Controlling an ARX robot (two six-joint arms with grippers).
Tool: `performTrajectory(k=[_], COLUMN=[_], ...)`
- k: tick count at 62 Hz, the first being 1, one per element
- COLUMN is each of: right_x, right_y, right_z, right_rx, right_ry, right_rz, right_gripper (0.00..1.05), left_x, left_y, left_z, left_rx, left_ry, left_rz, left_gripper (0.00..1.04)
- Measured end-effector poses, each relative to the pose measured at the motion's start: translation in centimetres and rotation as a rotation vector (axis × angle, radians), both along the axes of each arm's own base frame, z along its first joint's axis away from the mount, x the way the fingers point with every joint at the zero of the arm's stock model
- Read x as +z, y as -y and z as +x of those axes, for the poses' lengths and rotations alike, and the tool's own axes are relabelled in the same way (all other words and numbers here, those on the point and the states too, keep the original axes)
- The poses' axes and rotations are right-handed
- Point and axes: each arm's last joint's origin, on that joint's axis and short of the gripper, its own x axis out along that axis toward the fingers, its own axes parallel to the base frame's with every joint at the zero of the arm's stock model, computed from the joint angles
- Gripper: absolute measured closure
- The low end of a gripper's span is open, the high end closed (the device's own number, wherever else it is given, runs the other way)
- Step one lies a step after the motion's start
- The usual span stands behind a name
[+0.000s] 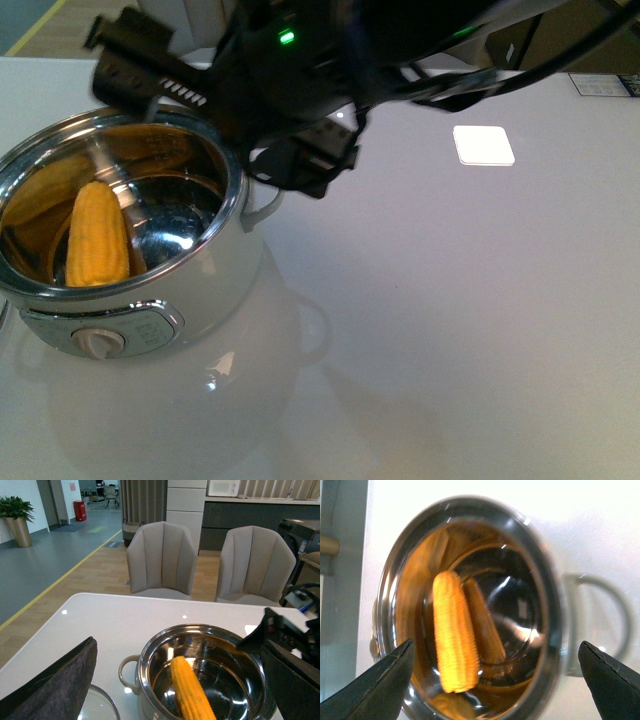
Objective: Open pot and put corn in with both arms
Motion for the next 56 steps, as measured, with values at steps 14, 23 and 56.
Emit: performTrajectory(k=[14, 23, 56], right_x=[2.8, 4.0, 6.2], right_y=[9.3, 13.8, 22.4], right_z=[-0.5, -3.3, -16.3], right_rx=[-0.245, -0.312, -0.467], right_ry=[0.125, 0.223, 0.481], right_rz=[-0.126, -0.282, -0.567], right_gripper=[0.09, 0.09, 0.09], left_x=[0.0, 0.0, 0.0], left_y=[0.0, 0.0, 0.0], left_z=[0.0, 0.0, 0.0], left_rx=[0.000, 0.000, 0.000], left_ry=[0.000, 0.000, 0.000], left_rz=[0.000, 0.000, 0.000], left_gripper=[0.07, 0.07, 0.07])
